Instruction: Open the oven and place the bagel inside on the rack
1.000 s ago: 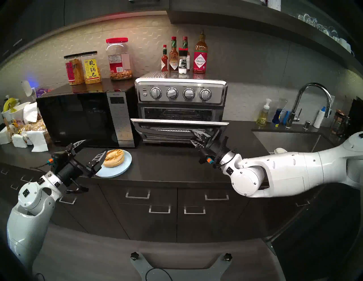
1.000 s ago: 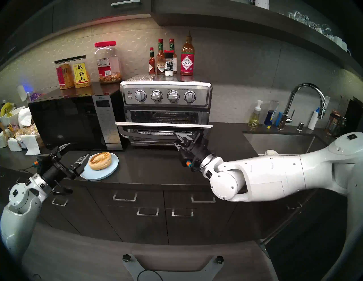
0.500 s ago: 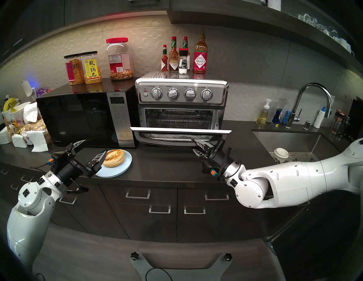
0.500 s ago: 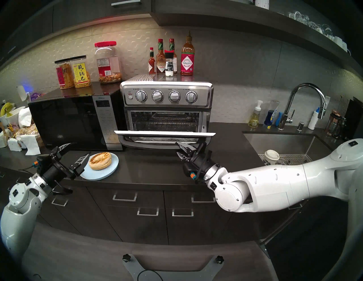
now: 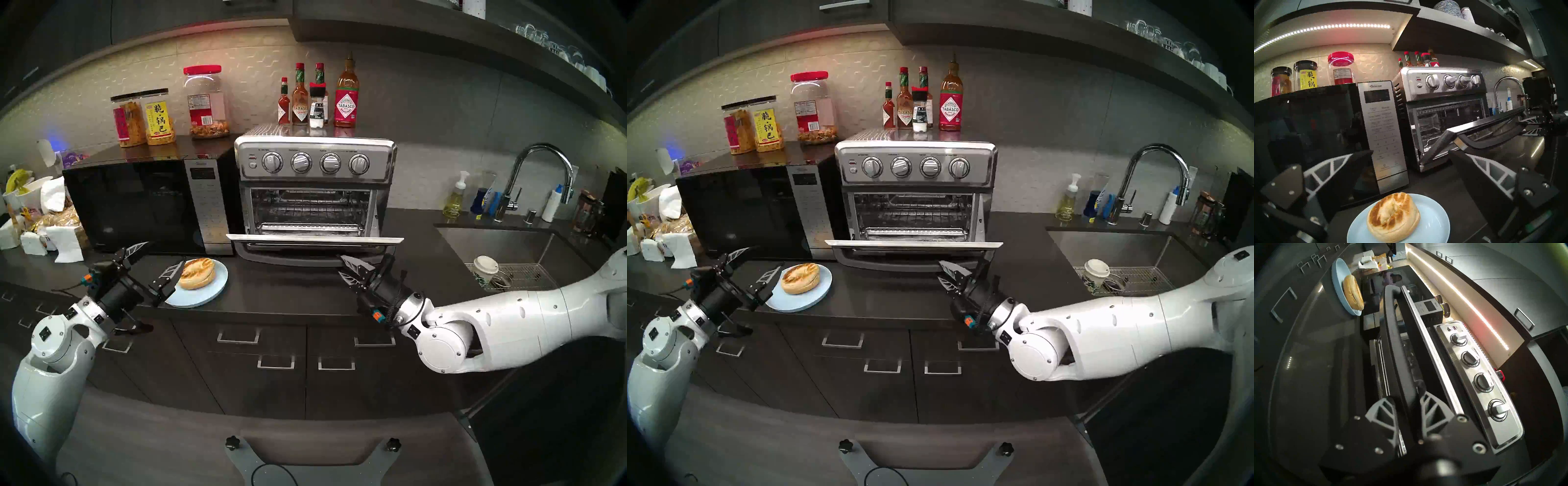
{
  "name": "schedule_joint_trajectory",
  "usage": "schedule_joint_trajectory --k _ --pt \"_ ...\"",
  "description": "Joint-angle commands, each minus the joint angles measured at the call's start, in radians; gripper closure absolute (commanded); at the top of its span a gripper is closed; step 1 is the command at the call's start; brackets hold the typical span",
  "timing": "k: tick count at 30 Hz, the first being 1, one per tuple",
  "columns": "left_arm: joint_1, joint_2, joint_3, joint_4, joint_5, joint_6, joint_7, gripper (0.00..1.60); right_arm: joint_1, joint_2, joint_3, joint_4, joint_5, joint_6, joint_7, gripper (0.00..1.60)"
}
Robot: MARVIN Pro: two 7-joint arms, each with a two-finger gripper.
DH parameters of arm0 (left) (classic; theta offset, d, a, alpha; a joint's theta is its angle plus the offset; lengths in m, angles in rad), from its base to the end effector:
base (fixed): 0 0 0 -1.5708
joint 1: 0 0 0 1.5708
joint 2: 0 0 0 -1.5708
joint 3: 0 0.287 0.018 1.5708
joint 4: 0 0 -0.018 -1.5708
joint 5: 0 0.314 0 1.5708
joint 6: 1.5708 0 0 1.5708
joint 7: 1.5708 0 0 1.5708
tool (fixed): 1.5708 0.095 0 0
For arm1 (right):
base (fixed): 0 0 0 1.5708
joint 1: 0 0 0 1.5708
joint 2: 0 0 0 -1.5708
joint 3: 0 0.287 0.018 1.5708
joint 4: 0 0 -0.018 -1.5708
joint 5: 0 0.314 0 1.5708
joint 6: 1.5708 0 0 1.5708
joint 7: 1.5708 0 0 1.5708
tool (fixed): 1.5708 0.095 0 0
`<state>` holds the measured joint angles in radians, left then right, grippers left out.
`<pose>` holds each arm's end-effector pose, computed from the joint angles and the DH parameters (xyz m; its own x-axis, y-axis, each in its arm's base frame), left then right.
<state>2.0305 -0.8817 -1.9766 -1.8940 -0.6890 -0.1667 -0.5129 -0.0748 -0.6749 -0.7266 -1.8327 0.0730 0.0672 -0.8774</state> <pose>0.3154 0.1875 -0.1866 -0.2032 -0.1024 0.9738 -0.3994 -0.8994 -0.1780 0.3824 0.0418 -0.2320 -0.6706 0.7042 0.2332 0.0931 -0.2320 0.9682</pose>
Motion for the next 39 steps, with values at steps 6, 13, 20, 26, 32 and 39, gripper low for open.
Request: schedule_joint_trajectory --k 6,13,20,26,32,39 --pt "-0.002 -0.001 -0.012 -0.019 -0.002 -0.004 0.003 0.0 -0.035 0.012 0.006 -0.008 -0.001 0.02 -0.066 1.6" --pt "-0.002 -0.001 -0.012 -0.018 -0.002 -0.004 0.003 0.0 -0.048 -0.004 0.027 0.01 0.025 0.02 -0.061 1.6" --pt "-0.003 0.0 -0.012 -0.018 -0.003 -0.004 0.002 0.0 -0.045 -0.003 0.057 0.025 0.096 0.013 -0.034 1.6" --pt "-0.003 -0.001 -0.012 -0.018 -0.003 -0.004 0.002 0.0 -0.054 -0.012 0.066 0.06 0.145 0.003 -0.013 1.6" --pt "-0.002 -0.001 -0.012 -0.019 -0.002 -0.004 0.003 0.0 -0.055 0.006 0.044 0.041 0.124 -0.008 -0.008 1.6" --pt "-0.002 -0.001 -0.012 -0.018 -0.002 -0.004 0.003 0.0 -0.055 0.046 -0.011 -0.021 0.059 -0.006 0.001 1.6"
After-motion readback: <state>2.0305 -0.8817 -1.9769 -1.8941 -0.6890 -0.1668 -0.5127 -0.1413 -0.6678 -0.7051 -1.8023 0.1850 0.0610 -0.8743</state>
